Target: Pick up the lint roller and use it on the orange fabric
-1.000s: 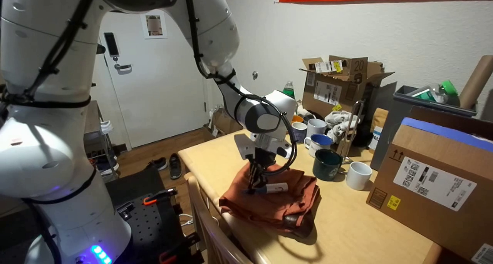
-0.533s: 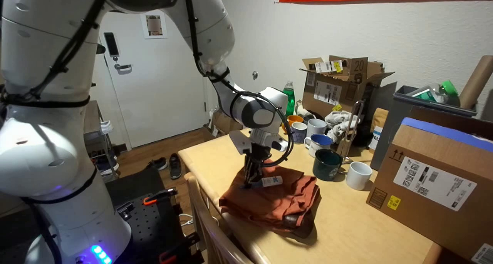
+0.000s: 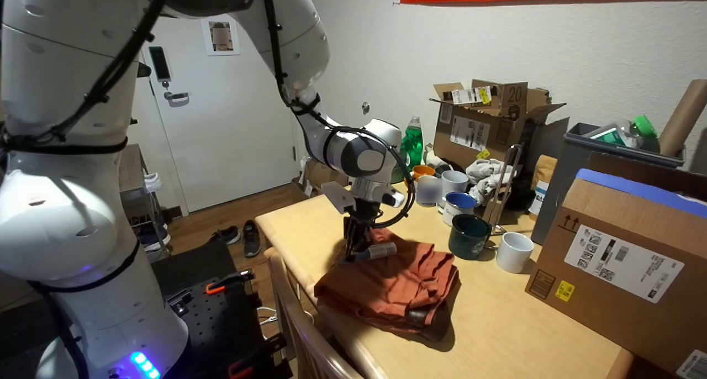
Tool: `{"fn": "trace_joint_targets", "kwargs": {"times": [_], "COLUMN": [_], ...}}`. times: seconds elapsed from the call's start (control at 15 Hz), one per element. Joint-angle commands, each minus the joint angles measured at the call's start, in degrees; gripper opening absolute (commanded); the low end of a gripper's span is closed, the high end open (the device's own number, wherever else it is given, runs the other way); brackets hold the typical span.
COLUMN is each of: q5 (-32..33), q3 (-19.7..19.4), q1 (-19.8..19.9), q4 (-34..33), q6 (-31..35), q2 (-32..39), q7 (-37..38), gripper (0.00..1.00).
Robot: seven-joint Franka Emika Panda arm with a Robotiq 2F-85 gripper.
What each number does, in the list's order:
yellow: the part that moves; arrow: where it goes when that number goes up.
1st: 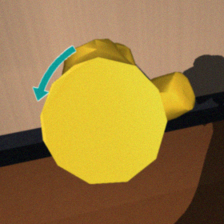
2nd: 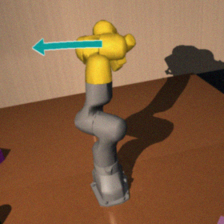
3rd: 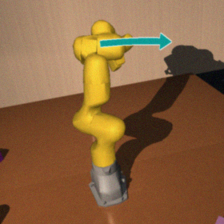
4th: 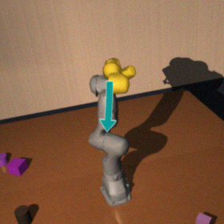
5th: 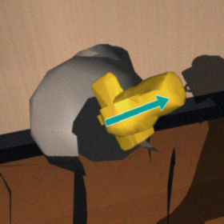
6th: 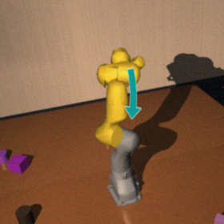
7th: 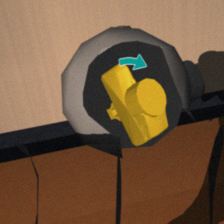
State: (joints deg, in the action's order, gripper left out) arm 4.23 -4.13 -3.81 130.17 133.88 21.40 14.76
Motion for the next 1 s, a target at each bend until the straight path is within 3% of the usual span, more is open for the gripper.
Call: {"fn": "trace_joint_targets", "kwargs": {"times": [0.0, 0.93], "q5": [1.3, 1.4], "q3": [1.1, 3.5], "q1": [-0.9, -2.7], "q4": [0.0, 3.7], "q6": [-2.1, -1.1], "q2": [-1.7, -9.0], "q7": [-0.4, -0.7], "gripper": [0.03, 0.03]}}
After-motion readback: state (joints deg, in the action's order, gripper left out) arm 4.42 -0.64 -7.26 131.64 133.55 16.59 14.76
